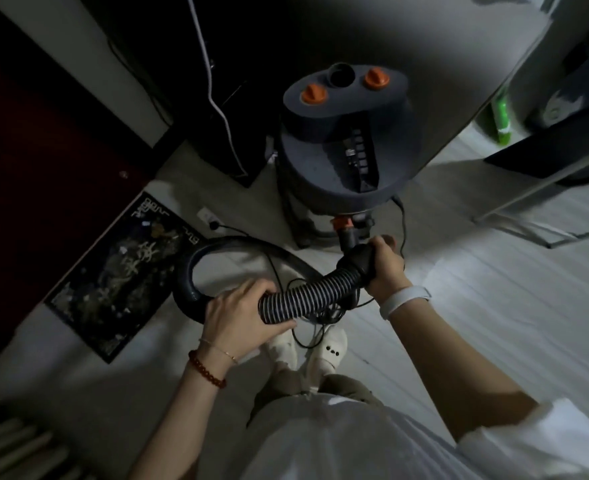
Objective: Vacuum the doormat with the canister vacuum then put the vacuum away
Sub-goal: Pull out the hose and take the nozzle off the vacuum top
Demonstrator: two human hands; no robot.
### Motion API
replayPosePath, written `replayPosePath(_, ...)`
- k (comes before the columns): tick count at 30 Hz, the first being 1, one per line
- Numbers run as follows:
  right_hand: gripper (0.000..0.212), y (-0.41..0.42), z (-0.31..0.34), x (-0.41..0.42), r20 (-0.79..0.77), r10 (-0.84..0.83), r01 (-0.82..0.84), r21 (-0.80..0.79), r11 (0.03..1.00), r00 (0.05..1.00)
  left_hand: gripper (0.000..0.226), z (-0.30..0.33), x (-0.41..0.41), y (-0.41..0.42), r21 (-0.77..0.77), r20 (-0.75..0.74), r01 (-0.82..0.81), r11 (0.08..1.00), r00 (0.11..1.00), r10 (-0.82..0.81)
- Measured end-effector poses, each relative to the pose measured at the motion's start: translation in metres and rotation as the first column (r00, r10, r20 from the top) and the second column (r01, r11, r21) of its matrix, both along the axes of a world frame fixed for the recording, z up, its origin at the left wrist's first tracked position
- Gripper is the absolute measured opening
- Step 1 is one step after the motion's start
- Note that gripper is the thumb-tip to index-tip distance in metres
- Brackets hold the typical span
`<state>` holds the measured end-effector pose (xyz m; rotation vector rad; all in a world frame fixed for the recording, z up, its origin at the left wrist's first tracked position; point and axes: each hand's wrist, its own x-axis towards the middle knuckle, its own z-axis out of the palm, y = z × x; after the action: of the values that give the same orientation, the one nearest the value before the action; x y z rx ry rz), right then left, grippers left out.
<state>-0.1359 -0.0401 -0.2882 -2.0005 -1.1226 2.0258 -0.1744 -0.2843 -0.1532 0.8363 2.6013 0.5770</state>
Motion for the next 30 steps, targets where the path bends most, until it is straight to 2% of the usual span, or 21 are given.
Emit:
replayPosePath(1,0.04,-0.01,0.025,0.003,-0.01,-0.003,0.003,0.031,1.0,1.0,0.054,-0.002,0.007,-0.009,-0.006,0.028,-0.021,1.0,0.999,0.022)
replayPosePath(4,0.013,-0.051,0.105,0.016,-0.041,0.074,-0.07,0.102,0.992,0.996,0.053,-0.009,0.027,-0.042,-0.011,0.133,-0.031,0.999,0.991,0.032)
replayPosePath(7,0.009,-0.086,0.135,0.029,-0.182,0.132,-0.088,0.228,0.97,0.974,0.053,-0.01,0.046,-0.077,-0.015,0.253,-0.049,0.999,0.966,0.051)
replayPosePath(10,0.02,-0.126,0.151,0.035,-0.226,0.294,-0.212,0.326,0.921,0.929,0.05,-0.005,0.068,-0.113,-0.04,0.367,-0.096,0.995,0.925,0.104)
replayPosePath(14,0.02,-0.193,0.166,0.045,-0.305,0.426,-0.32,0.342,0.884,0.852,0.035,0.009,0.098,-0.179,-0.05,0.483,-0.227,0.973,0.847,0.222)
replayPosePath(17,0.013,-0.248,0.174,0.05,-0.369,0.491,-0.422,0.256,0.87,0.789,0.032,0.022,0.13,-0.235,-0.041,0.57,-0.404,0.914,0.742,0.354)
replayPosePath(20,0.014,-0.301,0.18,0.049,-0.478,0.443,-0.464,0.082,0.882,0.758,0.033,0.028,0.166,-0.282,0.013,0.622,-0.659,0.752,0.594,0.51)
replayPosePath(23,0.014,-0.348,0.182,0.041,-0.495,0.463,-0.539,-0.012,0.842,0.735,0.02,0.031,0.199,-0.309,0.098,0.704,-0.883,0.459,0.387,0.595)
replayPosePath(25,0.012,-0.378,0.185,0.036,-0.509,0.503,-0.589,-0.01,0.808,0.699,0.011,0.031,0.218,-0.318,0.147,0.825,-0.971,0.187,0.225,0.519)
replayPosePath(26,0.01,-0.393,0.187,0.033,-0.516,0.53,-0.612,0.015,0.791,0.673,0.021,0.03,0.225,-0.322,0.151,0.881,-0.986,0.072,0.168,0.443)
replayPosePath(28,0.024,-0.417,0.189,0.028,-0.507,0.608,-0.675,0.067,0.735,0.612,0.054,0.024,0.235,-0.326,0.128,0.956,-0.99,-0.064,0.106,0.273)
replayPosePath(29,0.033,-0.425,0.188,0.026,-0.489,0.649,-0.702,0.099,0.705,0.583,0.06,0.02,0.239,-0.325,0.107,0.972,-0.988,-0.107,0.081,0.22)
replayPosePath(30,0.035,-0.431,0.186,0.025,-0.471,0.69,-0.726,0.139,0.673,0.549,0.054,0.014,0.242,-0.323,0.09,0.978,-0.987,-0.132,0.063,0.2)
